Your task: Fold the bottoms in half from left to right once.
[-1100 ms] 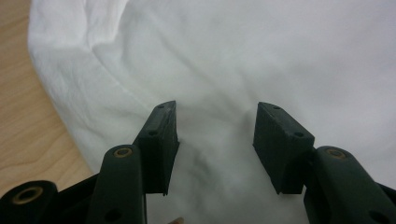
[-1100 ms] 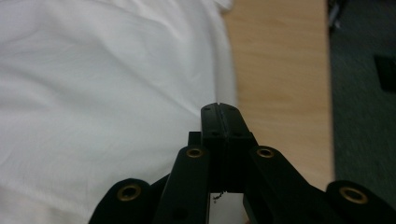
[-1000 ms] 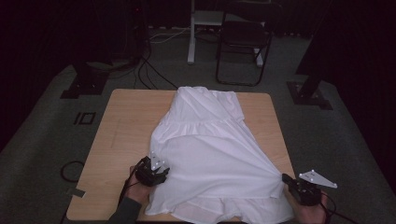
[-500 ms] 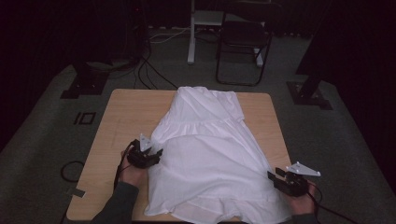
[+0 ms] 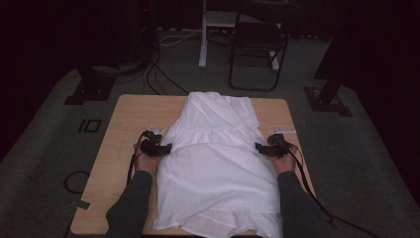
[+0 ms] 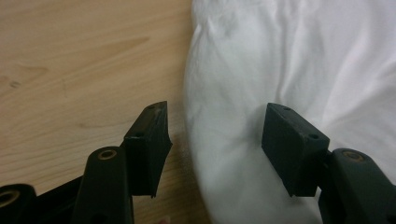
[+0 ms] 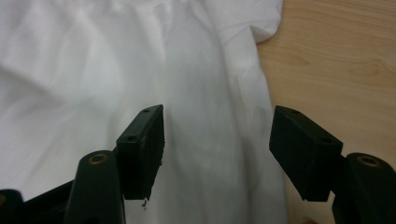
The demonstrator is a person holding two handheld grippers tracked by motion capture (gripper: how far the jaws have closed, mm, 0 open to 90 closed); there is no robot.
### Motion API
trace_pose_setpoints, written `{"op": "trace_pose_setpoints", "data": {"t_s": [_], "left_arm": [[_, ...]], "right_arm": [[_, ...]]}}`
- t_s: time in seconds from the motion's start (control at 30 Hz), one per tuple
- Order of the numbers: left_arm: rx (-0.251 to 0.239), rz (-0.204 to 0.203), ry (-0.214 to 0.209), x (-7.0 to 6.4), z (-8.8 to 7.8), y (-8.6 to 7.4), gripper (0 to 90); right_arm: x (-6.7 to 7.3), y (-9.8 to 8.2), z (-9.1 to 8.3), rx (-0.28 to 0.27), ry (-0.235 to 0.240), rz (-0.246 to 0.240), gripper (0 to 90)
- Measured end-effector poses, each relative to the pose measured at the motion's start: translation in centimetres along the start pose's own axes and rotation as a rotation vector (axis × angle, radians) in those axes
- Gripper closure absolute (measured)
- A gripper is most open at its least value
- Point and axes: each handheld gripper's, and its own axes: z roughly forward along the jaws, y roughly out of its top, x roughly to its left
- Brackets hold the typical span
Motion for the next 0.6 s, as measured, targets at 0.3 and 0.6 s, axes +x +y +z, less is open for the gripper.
{"op": "trace_pose_setpoints", "data": {"t_s": [0.3, 0.6], "left_arm": [[0.002, 0.086, -0.070, -0.7, -1.3, -1.0, 86.7], [-0.040, 0.108, -0.124, -1.9, -6.5, -7.5, 86.5]], "right_arm": [[0.6, -0.9, 0.8, 0.050, -0.019, 0.008, 88.0], [3.3, -6.5, -4.5, 0.032, 0.028, -0.032, 87.7]]}}
